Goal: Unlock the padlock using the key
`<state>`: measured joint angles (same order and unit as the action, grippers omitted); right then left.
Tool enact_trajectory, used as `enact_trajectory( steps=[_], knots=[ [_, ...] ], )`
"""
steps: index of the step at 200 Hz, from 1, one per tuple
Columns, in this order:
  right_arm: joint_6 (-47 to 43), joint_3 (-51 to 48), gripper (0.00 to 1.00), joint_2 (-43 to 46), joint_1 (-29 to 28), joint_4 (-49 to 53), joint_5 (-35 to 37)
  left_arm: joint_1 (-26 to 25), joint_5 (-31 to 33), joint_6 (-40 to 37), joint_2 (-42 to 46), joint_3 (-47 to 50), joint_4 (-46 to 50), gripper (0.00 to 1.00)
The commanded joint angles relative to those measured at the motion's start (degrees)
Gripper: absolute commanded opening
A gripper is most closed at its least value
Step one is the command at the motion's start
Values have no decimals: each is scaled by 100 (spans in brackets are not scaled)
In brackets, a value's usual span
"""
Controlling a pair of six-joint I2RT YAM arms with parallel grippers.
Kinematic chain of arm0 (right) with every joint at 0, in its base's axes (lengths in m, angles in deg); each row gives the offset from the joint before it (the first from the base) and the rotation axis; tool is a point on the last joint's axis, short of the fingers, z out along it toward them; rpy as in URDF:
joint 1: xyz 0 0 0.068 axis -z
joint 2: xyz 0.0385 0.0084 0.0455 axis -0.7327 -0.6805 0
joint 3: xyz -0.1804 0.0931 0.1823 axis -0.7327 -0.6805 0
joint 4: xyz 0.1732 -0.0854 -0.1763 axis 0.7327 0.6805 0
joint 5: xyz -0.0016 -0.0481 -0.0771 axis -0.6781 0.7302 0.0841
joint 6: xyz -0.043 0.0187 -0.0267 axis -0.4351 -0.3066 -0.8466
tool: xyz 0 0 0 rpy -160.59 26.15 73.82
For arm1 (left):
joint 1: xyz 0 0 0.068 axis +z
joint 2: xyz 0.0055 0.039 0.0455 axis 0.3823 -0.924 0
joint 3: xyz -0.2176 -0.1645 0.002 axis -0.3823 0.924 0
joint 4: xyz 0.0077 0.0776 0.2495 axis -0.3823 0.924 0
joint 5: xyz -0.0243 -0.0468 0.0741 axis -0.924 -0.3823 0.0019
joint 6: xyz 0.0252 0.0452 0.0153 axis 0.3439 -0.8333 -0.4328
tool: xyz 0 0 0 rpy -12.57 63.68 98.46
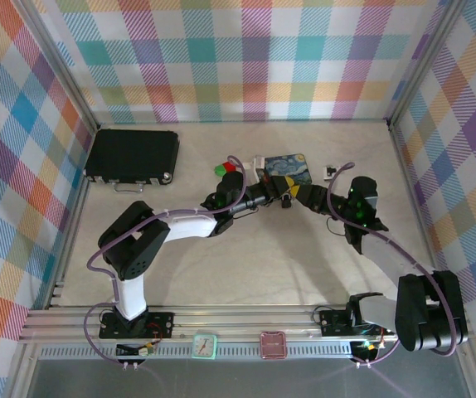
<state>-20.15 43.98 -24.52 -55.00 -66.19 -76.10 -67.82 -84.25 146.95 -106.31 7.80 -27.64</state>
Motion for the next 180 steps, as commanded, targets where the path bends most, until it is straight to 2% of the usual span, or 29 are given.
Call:
enact_trajectory(
  steps=[1,50,87,110,136,163,180],
  knots=[
    [181,-135,32,36,-38,-621,-275,-34,101,-82,135,23,-165,0],
    [376,-305,28,42,-202,-885,-212,-41,280,-83,145,90,-289,0],
    [308,-317,8,114,-205,-855,-62,-55,249,-56,135,79,-321,0],
    [126,-266,0,198,-204,-707,107,-72,268,-14,131,124,-365,0],
    [13,-182,0,231,-203,-353,158,-80,250,93,107,169,-473,0],
    [47,-168,18,273,-205,-284,267,-124,328,88,140,272,-532,0],
    [142,-177,23,305,-205,-399,318,-137,349,102,127,301,-566,0]
  ],
)
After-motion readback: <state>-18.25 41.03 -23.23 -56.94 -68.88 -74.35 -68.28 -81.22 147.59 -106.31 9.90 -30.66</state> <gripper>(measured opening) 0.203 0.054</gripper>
